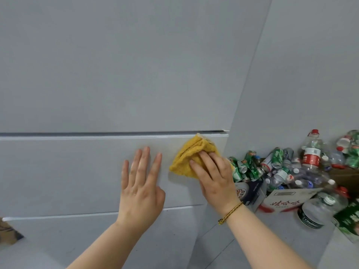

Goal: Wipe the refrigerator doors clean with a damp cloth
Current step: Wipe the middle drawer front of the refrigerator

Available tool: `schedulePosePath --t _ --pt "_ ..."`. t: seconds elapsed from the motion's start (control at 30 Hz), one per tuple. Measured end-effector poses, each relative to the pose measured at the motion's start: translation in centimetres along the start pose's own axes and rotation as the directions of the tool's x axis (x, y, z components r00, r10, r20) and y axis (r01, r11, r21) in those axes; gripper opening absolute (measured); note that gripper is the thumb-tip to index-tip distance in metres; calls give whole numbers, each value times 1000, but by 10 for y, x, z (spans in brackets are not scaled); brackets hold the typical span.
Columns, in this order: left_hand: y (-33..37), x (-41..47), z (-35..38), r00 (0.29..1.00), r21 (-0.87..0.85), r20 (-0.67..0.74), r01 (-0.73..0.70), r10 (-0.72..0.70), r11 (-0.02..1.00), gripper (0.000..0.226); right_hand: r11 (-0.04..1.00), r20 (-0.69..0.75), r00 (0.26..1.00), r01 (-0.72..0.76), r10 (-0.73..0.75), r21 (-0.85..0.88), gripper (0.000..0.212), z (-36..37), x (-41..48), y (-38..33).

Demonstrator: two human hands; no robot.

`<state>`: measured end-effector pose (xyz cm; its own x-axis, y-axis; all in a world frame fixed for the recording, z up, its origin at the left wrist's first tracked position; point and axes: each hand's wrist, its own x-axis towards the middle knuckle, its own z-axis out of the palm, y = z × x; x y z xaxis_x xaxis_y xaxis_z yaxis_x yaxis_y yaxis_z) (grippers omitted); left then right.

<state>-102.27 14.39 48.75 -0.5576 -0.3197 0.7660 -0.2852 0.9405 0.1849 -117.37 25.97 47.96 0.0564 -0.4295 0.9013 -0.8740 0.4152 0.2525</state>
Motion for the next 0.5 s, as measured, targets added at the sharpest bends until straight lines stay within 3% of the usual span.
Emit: schedulePosePath --t 0.1,0.17,0.23,0.3,0.37,0.43,0.5 --pt "4 2 14 998 27 -3 -61 61 998 75 962 85 972 -231 221 143 33 -10 -14 10" --pt "4 3 22 997 64 -19 -75 77 995 75 838 182 886 -462 426 289 34 -20 -17 7" --pt "6 3 27 996 79 -52 -62 66 995 71 553 271 698 -700 662 451 33 -32 -7 3" --pt "12 5 30 993 60 -96 -56 62 997 75 205 361 439 -822 823 531 40 -43 3 10" --pt "20 10 36 981 46 -150 -114 120 992 81 -39 482 246 -861 841 508 50 -49 6 35" --pt "29 17 45 965 62 -174 -188 196 980 77 -137 592 195 -872 782 469 44 -48 2 58" --pt "36 24 55 965 98 -175 -179 194 979 76 -198 682 190 -872 706 448 44 -42 -3 71"
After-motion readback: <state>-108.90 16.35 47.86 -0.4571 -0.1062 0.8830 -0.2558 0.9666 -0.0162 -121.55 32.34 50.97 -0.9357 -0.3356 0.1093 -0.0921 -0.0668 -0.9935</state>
